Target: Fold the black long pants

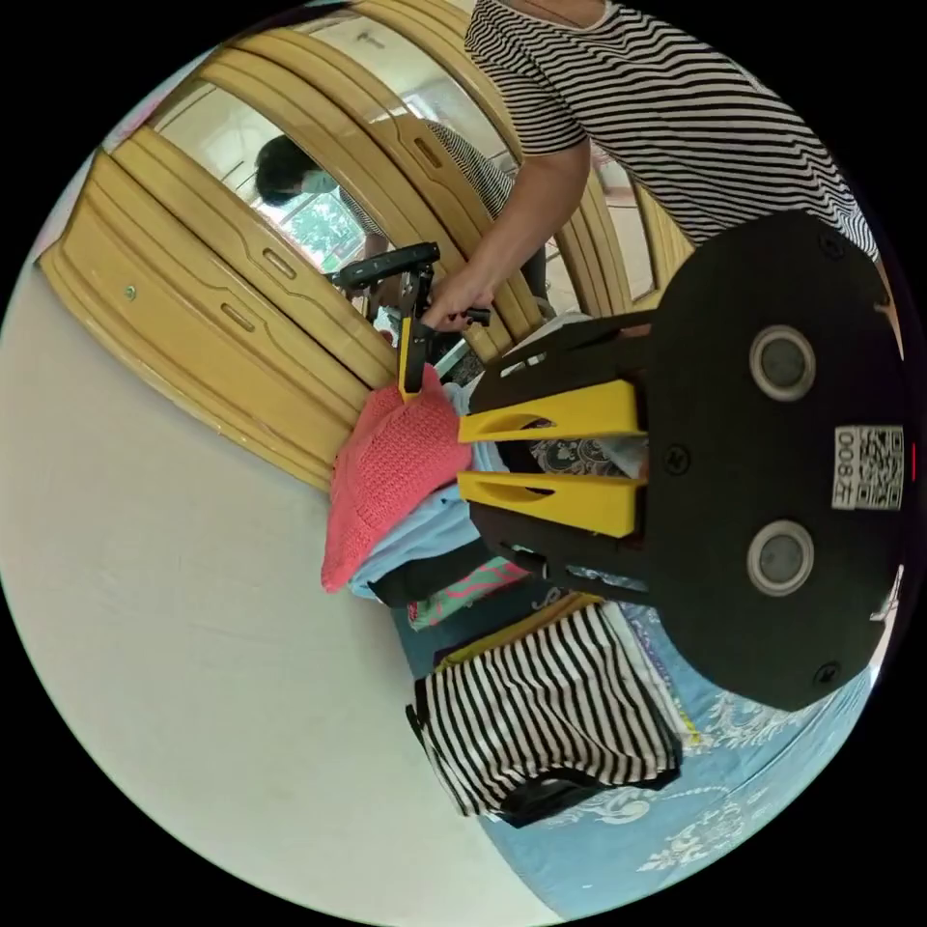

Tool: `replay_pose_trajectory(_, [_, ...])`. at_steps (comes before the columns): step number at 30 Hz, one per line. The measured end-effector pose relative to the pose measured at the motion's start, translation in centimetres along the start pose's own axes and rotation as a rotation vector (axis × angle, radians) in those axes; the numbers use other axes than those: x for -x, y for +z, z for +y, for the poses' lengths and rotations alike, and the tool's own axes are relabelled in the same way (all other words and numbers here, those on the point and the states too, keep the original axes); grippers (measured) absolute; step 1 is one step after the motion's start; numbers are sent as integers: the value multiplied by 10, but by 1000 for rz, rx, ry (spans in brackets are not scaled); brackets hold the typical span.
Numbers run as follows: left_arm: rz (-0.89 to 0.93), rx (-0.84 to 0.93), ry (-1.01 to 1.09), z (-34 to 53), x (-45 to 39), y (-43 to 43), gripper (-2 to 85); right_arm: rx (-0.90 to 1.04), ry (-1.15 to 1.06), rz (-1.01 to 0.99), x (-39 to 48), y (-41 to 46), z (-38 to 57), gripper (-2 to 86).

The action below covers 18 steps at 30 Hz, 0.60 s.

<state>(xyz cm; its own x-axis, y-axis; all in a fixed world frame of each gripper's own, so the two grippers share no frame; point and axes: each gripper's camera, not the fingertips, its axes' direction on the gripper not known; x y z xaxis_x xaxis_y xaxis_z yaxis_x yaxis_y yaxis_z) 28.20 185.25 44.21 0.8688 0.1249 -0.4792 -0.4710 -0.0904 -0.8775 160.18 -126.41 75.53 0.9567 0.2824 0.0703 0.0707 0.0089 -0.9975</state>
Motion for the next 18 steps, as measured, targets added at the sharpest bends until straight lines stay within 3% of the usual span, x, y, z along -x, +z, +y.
replay_pose_trajectory(8, [-23, -111, -311, 136, 60, -120, 64, -33, 44, -67, -7, -18, 42, 4])
replay_pose_trajectory(18, [216, -140, -321, 228, 104, -196, 80, 37, 84, -410, 60, -2, 119, 37])
